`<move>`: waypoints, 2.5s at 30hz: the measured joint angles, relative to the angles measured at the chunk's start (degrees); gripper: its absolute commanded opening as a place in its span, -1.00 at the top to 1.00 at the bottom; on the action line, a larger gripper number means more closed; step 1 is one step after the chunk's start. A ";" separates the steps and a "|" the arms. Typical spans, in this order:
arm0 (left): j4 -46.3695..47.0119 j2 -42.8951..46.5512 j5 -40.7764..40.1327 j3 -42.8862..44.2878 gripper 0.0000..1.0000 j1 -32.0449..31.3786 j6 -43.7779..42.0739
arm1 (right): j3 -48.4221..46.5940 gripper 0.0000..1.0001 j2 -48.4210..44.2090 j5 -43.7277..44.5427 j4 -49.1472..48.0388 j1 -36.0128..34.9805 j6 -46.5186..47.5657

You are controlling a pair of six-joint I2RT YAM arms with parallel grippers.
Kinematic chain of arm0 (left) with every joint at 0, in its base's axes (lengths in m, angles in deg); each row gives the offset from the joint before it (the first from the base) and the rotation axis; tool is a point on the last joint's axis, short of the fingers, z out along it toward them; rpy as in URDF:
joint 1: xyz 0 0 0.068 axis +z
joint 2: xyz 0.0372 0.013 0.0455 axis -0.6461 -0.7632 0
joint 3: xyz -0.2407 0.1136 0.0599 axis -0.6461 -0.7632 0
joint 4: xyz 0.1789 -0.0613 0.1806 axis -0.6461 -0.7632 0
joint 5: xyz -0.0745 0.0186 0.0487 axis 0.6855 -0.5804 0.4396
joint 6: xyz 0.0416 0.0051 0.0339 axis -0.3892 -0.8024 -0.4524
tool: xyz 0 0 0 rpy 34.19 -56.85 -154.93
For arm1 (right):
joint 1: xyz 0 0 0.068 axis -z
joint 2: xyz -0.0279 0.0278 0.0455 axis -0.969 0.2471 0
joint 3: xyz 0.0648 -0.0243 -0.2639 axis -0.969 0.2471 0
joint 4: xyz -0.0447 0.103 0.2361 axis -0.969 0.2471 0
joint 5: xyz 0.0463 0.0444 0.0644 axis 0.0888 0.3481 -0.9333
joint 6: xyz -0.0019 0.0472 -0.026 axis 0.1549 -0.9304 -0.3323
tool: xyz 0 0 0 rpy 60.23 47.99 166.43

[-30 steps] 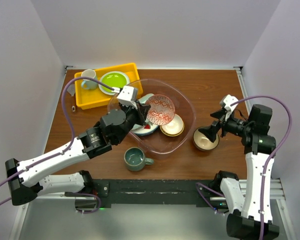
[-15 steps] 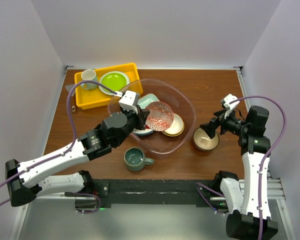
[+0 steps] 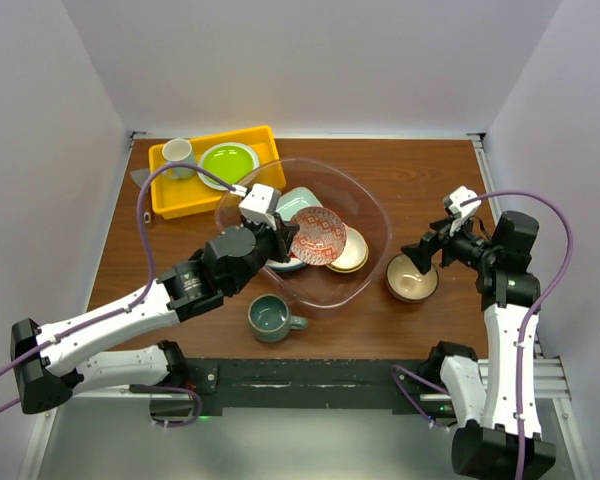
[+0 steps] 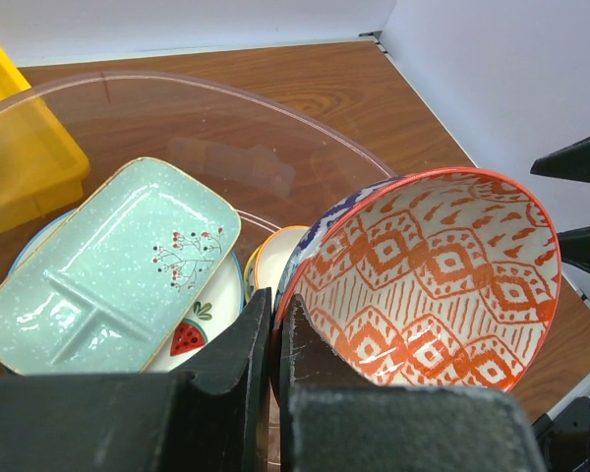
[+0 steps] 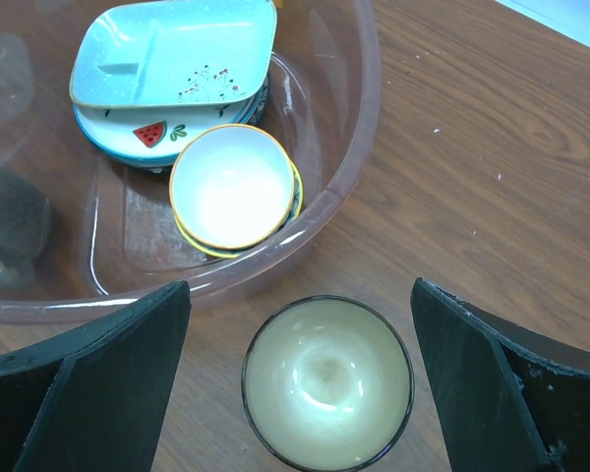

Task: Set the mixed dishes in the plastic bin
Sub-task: Place the bowl in the plastic bin.

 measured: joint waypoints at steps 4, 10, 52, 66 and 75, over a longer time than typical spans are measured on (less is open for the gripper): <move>0.02 0.02 0.17 -0.42 1.00 0.04 0.02 | 0.02 -0.97 0.00 0.00 -0.24 0.00 -0.13; 0.02 0.00 0.48 -0.83 1.00 0.04 0.02 | 0.24 -0.96 0.00 -0.02 -0.35 0.00 -0.15; 0.96 -4.85 3.74 -1.81 1.00 1.25 0.48 | 0.26 -0.96 -0.02 -0.04 -0.44 0.00 -0.15; 2.21 -6.38 5.18 -2.23 1.00 2.08 0.55 | 0.48 -0.96 -0.02 -0.07 -0.74 0.00 -0.15; 2.64 -7.32 6.03 -2.78 1.00 2.71 0.70 | 0.96 -0.97 0.00 -0.09 -0.74 0.00 -0.15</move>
